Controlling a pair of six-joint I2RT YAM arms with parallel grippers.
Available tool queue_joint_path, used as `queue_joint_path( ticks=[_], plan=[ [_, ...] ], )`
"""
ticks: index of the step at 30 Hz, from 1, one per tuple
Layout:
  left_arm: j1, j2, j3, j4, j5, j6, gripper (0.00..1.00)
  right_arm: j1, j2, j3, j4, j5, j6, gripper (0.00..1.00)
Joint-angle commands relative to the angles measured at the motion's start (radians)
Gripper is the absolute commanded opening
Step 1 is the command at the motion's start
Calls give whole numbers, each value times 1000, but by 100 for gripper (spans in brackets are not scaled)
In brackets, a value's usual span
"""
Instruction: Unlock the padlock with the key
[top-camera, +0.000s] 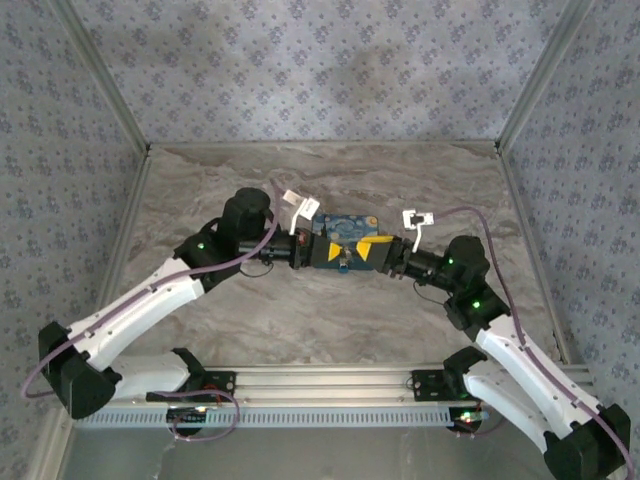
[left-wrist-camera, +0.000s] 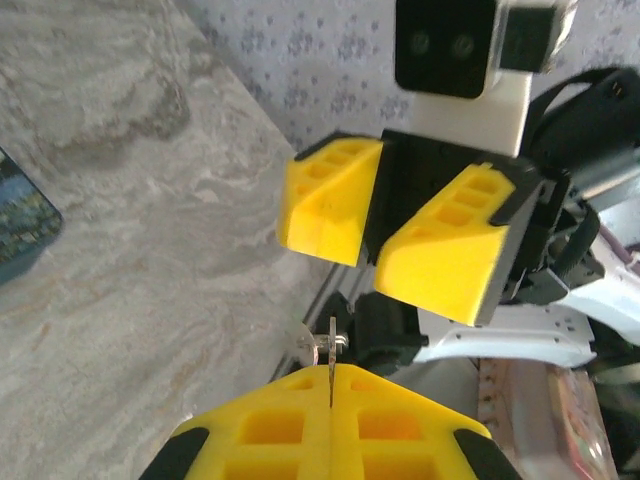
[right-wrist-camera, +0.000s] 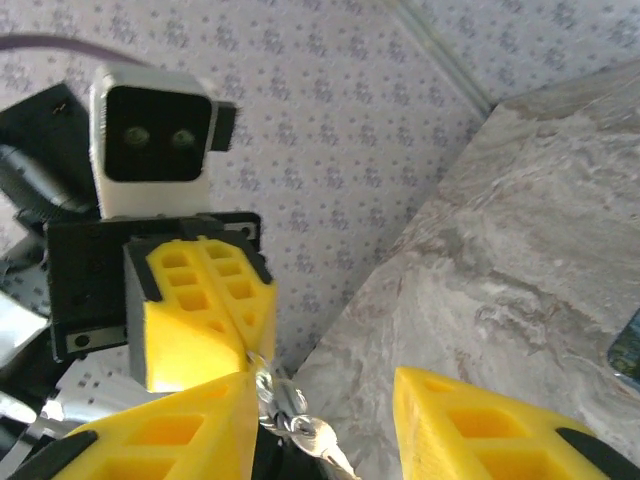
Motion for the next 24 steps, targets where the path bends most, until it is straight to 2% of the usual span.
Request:
queue_joint_path(
  ticks=[1, 9, 12, 18, 24],
  plan=[
    [1, 15, 51, -86, 88, 53, 0, 21, 25, 57, 2, -111, -26, 48],
    [-3, 14, 63, -64, 108, 56, 0, 75, 76, 80, 8, -137, -60, 51],
    [-3, 6, 59, -55, 106, 55, 0, 80, 78, 81, 11, -148, -64, 47],
    [-2, -1, 59, -66, 98, 64, 0, 79, 73, 81, 8, -170, -71, 32],
    [0, -12, 50, -69, 82, 69, 0, 81, 51, 76, 1, -197, -75, 35]
  ],
)
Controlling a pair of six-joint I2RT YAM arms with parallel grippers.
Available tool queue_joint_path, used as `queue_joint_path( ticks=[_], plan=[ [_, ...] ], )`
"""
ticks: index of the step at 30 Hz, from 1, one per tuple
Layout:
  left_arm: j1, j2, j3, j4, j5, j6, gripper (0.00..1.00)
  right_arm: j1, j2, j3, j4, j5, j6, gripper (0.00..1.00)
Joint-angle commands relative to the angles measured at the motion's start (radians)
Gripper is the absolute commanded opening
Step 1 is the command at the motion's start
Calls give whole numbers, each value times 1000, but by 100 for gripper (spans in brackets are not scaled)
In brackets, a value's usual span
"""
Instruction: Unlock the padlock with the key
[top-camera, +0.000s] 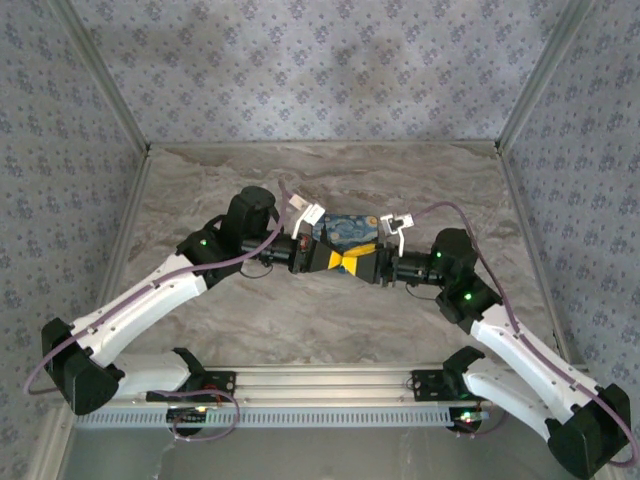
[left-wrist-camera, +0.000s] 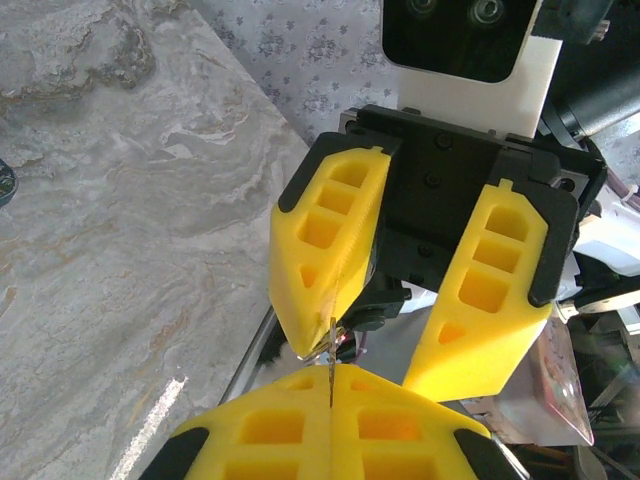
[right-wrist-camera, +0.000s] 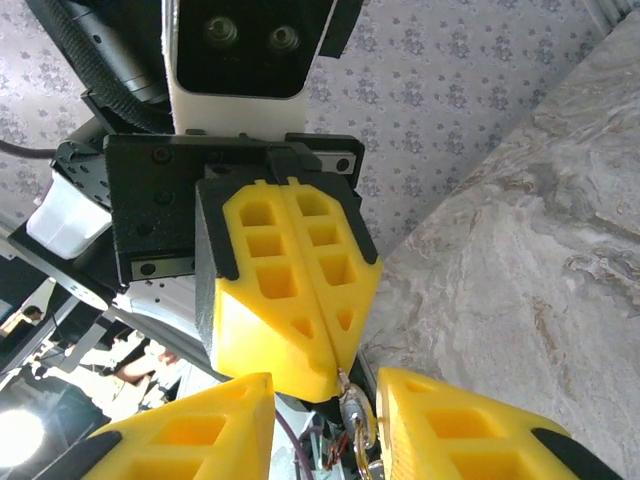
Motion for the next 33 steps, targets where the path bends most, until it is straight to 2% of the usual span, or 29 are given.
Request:
queue_joint_path(
  ticks=[1, 9, 18, 26, 27, 29, 33],
  plan=[
    [0, -31, 24, -2, 1, 23, 0, 8, -29, 26, 1, -43, -20, 35],
    [2, -29, 22, 1, 1, 19, 0, 16, -27, 31, -21, -54, -37, 23],
    [2, -39, 16, 13, 16, 22, 0, 21, -30, 36, -33, -58, -65, 1],
    [0, -34, 4, 48, 17, 8, 0, 50, -45, 44, -62, -1, -100, 0],
    [1, -34, 4, 46, 3, 7, 9, 53, -45, 45, -71, 8, -100, 0],
    [9, -41, 2, 41, -38, 2, 40, 51, -50, 44, -100, 35, -125, 0],
    [53, -89, -36, 58, -110, -35, 58, 29, -84, 38, -146, 106, -149, 0]
  ],
)
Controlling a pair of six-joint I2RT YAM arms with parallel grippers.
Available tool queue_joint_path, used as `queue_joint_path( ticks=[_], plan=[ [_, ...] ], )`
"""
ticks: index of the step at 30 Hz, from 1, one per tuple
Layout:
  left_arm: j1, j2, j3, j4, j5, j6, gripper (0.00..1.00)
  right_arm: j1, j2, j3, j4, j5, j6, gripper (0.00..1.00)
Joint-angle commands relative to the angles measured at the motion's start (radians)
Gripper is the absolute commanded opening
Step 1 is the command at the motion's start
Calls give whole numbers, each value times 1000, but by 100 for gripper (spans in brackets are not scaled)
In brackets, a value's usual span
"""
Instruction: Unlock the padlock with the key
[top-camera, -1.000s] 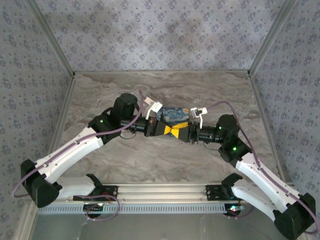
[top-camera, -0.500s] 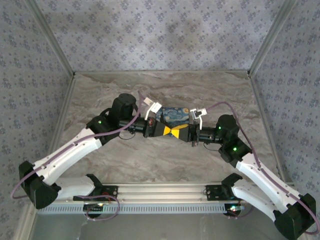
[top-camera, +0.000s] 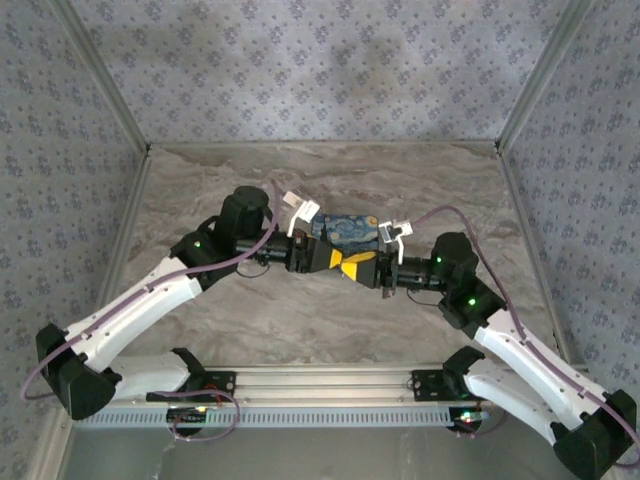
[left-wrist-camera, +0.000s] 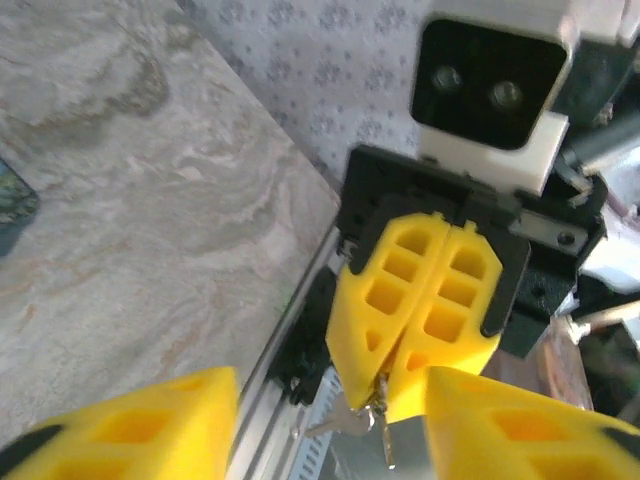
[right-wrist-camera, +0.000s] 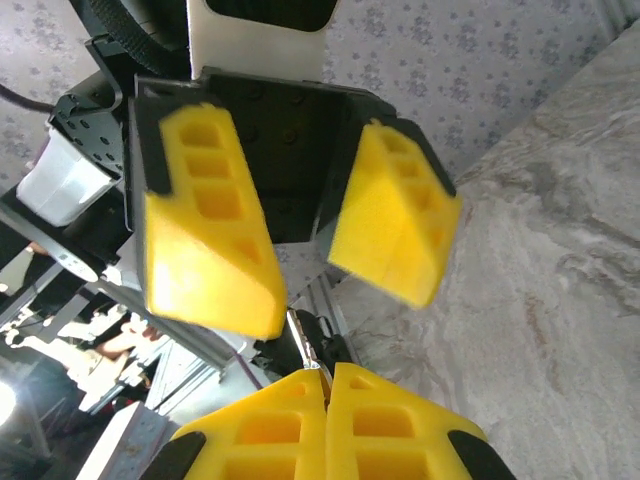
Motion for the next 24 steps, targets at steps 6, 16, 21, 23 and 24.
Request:
queue_joint_path(
  ticks=[6, 16, 21, 23, 24],
  plan=[
    [53, -123, -102, 10, -193, -33, 67, -75, -64, 41, -179, 190, -91, 0],
    [9, -76, -424, 338, -294, -229, 74, -172, 59, 130, -404, 511, -246, 0],
    [-16, 58, -463, 452, -346, -239, 77, -205, 150, 134, -382, 591, -281, 0],
    [-17, 111, -459, 481, -372, -235, 79, -215, 182, 136, -362, 618, -289, 0],
    [-17, 139, -460, 502, -384, -233, 80, -224, 200, 137, -347, 624, -297, 0]
  ],
)
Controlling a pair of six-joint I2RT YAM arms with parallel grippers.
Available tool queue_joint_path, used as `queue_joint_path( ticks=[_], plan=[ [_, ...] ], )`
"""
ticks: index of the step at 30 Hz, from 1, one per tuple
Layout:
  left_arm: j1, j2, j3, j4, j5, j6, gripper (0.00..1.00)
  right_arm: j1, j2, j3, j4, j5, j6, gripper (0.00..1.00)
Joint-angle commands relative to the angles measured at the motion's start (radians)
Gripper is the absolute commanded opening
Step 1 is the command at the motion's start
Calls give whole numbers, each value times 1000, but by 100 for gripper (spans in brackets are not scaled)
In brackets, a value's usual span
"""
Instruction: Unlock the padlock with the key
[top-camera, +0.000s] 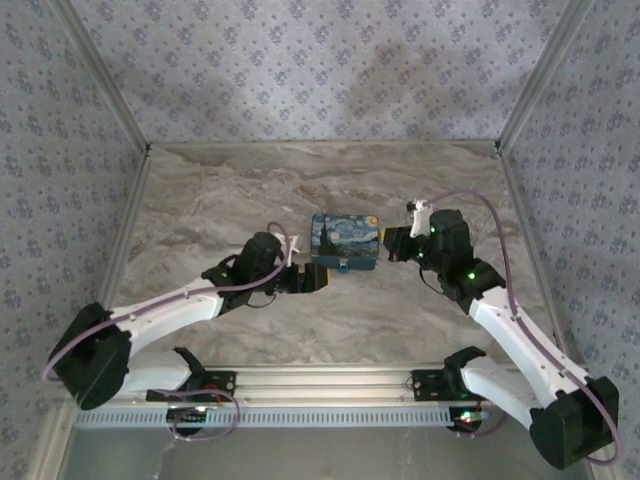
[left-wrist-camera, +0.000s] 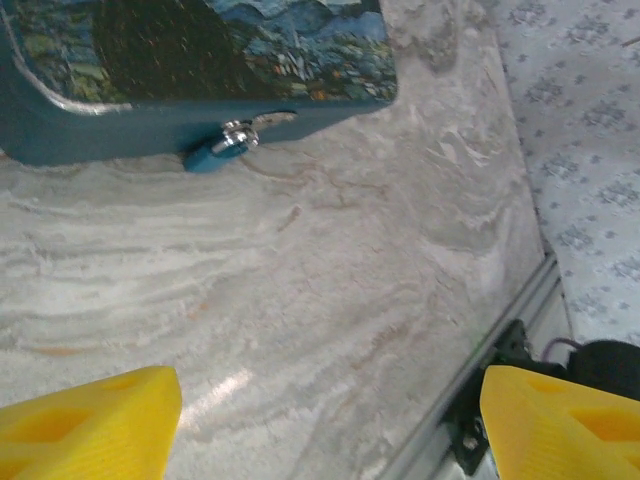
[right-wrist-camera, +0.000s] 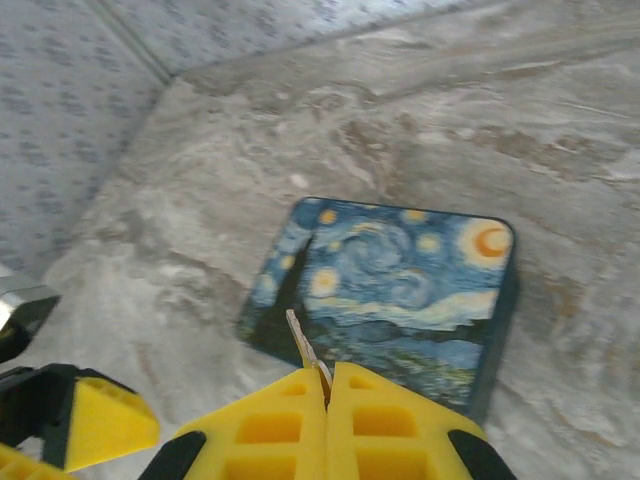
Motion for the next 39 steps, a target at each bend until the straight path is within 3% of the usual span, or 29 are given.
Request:
queue_joint_path(
  ticks=[1, 11, 24, 26, 27, 29, 34, 39],
  plan=[
    [-4, 66, 14, 150, -66, -6, 80, -20, 41, 37, 24, 81, -48, 0],
    [7, 307, 86, 332, -60, -6, 81, -74, 199, 92, 77, 106, -77, 0],
    [100, 390, 139, 385, -62, 28, 82, -100, 497, 256, 96, 190, -145, 0],
    [99, 383, 137, 374, -52, 38, 84, -101, 542, 291, 94, 209, -156, 0],
    [97, 377, 131, 373, -51, 38, 98, -99, 562, 308, 89, 213, -162, 0],
    [89, 362, 107, 372, -58, 41, 100, -96, 604, 348, 77, 225, -176, 0],
    [30, 325, 31, 398, -163, 101, 99, -92, 723, 443, 49, 240, -206, 0],
    [-42, 354, -79, 640, -286, 199, 100, -84, 813, 523, 34, 257, -227, 0]
  ],
)
